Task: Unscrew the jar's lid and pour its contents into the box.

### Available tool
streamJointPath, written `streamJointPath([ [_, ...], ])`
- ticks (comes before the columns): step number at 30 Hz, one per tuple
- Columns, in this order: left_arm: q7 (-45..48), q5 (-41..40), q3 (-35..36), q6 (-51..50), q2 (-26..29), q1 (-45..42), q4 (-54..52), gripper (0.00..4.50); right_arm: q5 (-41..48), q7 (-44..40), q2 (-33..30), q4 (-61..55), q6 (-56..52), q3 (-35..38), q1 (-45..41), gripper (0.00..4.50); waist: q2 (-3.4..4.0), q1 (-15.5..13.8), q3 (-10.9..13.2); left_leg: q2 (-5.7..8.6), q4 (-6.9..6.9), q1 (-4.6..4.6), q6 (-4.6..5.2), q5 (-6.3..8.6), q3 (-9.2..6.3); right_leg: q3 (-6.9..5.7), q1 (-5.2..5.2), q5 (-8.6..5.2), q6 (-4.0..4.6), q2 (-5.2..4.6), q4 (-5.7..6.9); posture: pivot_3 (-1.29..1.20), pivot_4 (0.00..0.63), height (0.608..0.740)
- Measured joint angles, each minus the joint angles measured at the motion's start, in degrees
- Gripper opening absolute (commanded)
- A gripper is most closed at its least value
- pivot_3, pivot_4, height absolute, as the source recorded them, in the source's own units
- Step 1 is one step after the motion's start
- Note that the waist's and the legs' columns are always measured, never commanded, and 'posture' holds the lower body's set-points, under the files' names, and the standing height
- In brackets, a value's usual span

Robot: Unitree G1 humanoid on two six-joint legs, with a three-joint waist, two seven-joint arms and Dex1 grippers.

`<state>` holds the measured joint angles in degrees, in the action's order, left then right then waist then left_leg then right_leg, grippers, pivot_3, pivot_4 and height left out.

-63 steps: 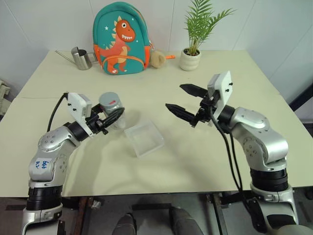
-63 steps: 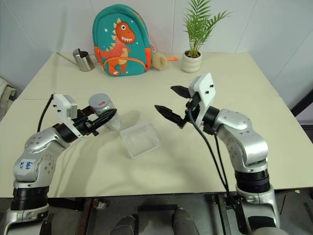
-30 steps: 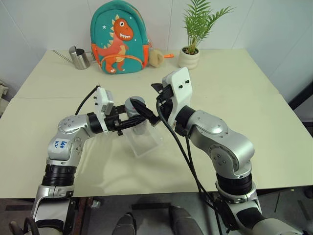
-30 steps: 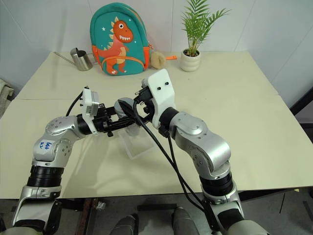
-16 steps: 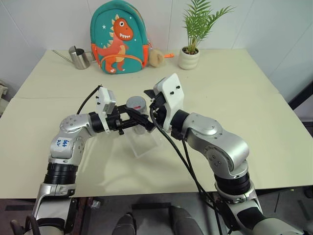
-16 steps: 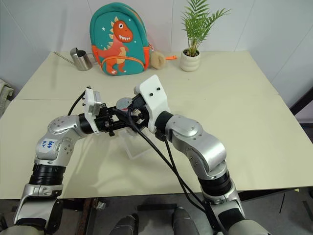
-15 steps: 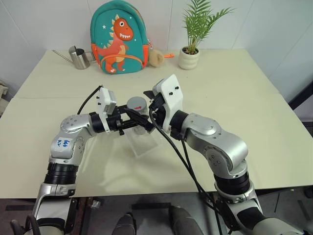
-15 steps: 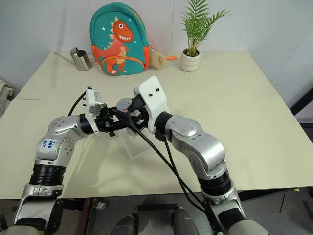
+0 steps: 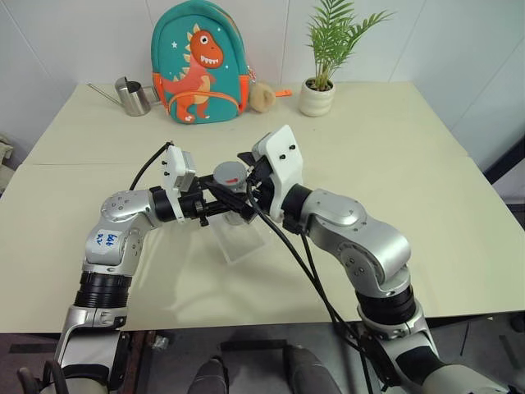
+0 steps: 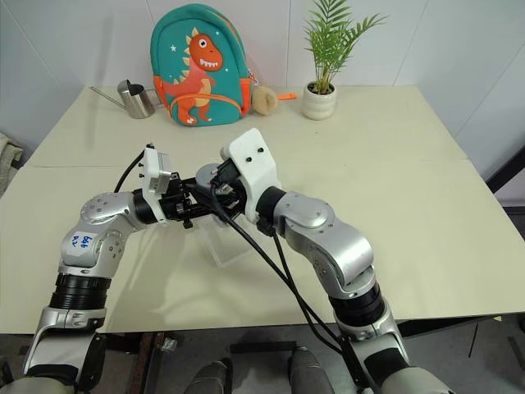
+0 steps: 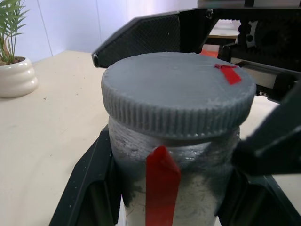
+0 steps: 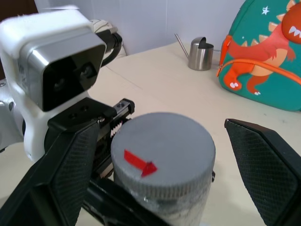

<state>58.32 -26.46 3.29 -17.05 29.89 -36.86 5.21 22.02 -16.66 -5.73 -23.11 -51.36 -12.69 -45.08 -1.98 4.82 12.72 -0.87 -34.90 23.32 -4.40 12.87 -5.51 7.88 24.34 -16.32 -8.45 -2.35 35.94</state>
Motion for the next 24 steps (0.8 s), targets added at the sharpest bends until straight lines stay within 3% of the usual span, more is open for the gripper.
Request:
streamJointPath([
  [4, -0.01, 0.00, 0.00, 0.09, 0.00, 0.00, 0.00, 2.03, -0.07, 0.03, 0.29, 0.36, 0.22, 0.59, -0.34, 4.50, 0.00, -0.01, 0.00, 0.00, 0.00, 0.00, 0.00, 0.00, 0.00, 0.00, 0.00, 0.00, 0.00, 0.00, 0.00, 0.00, 0.150, 0.740],
  [7, -0.02, 0.00, 0.00, 0.10, -0.01, 0.00, 0.00, 2.03, -0.06, -0.22, 0.24, 0.51, 0.14, 0.57, -0.33, 3.86, 0.00, 0.00, 0.00, 0.00, 0.01, 0.00, 0.00, 0.00, 0.00, 0.00, 0.01, 0.00, 0.00, 0.00, 0.00, 0.00, 0.150, 0.740],
  [11, -0.07, 0.01, 0.00, 0.16, -0.05, 0.00, -0.01, 2.03, 0.22, -1.22, 0.13, 0.49, -0.05, 0.29, -0.32, 2.59, 0.00, 0.00, 0.00, 0.00, 0.01, 0.00, 0.00, 0.00, 0.00, 0.00, 0.01, 0.00, 0.00, 0.00, 0.00, 0.00, 0.150, 0.740],
  [24, 2.82, -0.36, -0.54, 0.47, -0.51, 0.00, -0.01, 2.03, 1.66, -6.01, -3.64, -1.44, 0.09, 0.04, 0.47, 2.56, 0.00, -0.05, 0.00, 0.01, 0.01, 0.02, 0.00, 0.00, 0.00, 0.00, 0.00, -0.01, 0.01, 0.00, -0.04, 0.00, 0.150, 0.740],
])
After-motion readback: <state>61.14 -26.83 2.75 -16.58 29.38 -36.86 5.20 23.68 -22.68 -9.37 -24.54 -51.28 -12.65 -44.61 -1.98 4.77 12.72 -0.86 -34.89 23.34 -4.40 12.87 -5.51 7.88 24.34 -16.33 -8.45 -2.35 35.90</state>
